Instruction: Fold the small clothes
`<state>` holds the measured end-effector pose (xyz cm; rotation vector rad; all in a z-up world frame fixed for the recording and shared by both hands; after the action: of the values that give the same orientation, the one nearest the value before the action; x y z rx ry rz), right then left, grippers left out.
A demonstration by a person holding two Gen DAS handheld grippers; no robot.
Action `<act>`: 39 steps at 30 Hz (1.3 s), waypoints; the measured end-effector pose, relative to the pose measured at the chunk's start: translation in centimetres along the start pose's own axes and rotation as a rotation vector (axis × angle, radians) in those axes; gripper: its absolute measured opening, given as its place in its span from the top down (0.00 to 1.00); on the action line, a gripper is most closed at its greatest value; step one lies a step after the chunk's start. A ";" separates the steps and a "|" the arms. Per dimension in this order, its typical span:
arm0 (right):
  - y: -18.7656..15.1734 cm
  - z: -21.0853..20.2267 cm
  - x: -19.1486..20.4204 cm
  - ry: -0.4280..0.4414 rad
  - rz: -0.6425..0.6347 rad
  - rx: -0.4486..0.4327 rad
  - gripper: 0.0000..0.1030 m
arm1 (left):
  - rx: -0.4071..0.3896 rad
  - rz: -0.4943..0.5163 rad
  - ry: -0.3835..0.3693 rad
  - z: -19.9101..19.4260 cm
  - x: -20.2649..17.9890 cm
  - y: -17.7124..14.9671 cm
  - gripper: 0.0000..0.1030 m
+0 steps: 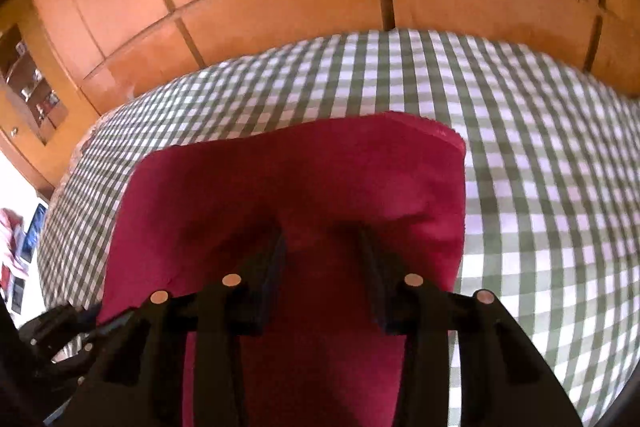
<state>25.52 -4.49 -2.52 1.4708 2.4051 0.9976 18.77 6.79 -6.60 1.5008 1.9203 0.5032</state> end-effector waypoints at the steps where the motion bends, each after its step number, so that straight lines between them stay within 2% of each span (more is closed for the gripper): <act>1: -0.2 -0.7 0.3 0.007 -0.008 -0.021 0.45 | -0.014 -0.004 0.015 -0.5 0.0 -0.1 0.46; 3: -0.6 -2.8 0.4 0.015 -0.018 -0.062 0.34 | -0.039 -0.013 0.024 -1.3 0.1 -0.1 0.44; 5: -1.7 -4.8 0.8 0.038 -0.031 -0.100 0.33 | -0.047 -0.013 0.034 -1.7 0.3 -0.1 0.44; 9: -4.3 -7.6 1.4 0.042 -0.074 -0.119 0.33 | -0.076 -0.003 0.046 -3.0 0.2 -0.4 0.42; 10: -5.2 -8.0 1.5 0.038 -0.081 -0.117 0.34 | -0.086 0.002 0.050 -3.4 0.1 -0.4 0.30; 12: -7.0 -8.9 1.7 0.031 -0.090 -0.107 0.35 | -0.115 0.002 0.039 -4.3 -0.1 -0.5 0.20; 17: -11.5 -9.9 2.4 0.015 -0.086 -0.061 0.35 | -0.131 0.017 0.041 -5.2 -0.7 -0.8 0.20; 22: -14.1 -9.0 2.8 0.030 -0.065 -0.010 0.35 | -0.131 0.040 0.045 -5.5 -1.3 -1.5 0.20; 28: -15.4 -8.4 3.6 0.014 -0.079 0.028 0.34 | -0.122 0.050 0.055 -5.4 -1.6 -2.0 0.20; 31: -15.2 -9.6 3.6 0.054 -0.084 0.037 0.34 | -0.119 0.056 0.060 -5.2 -1.6 -2.2 0.16; 35: -13.8 -12.6 2.6 0.110 -0.036 -0.048 0.34 | -0.110 0.054 0.061 -4.8 -1.4 -2.4 0.16; 37: -12.7 -13.3 2.0 0.108 -0.006 -0.091 0.34 | -0.105 0.051 0.063 -4.6 -1.5 -2.6 0.16; 39: -12.1 -12.8 1.9 0.093 -0.005 -0.098 0.35 | -0.100 0.051 0.066 -4.4 -1.4 -2.7 0.16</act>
<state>9.92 -12.37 0.32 1.4152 2.3828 1.1889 14.05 5.09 -4.80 1.4883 1.8816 0.6691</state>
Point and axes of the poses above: each gripper's, at about its wrist camera, not at the fingertips, and z roughly the way its jaws point, x to its left, y to its top, the point moved 4 cm from there along z, roughly the way its jaws point, and after that the axes turned 6 degrees about -z, right-handed, at the moved point
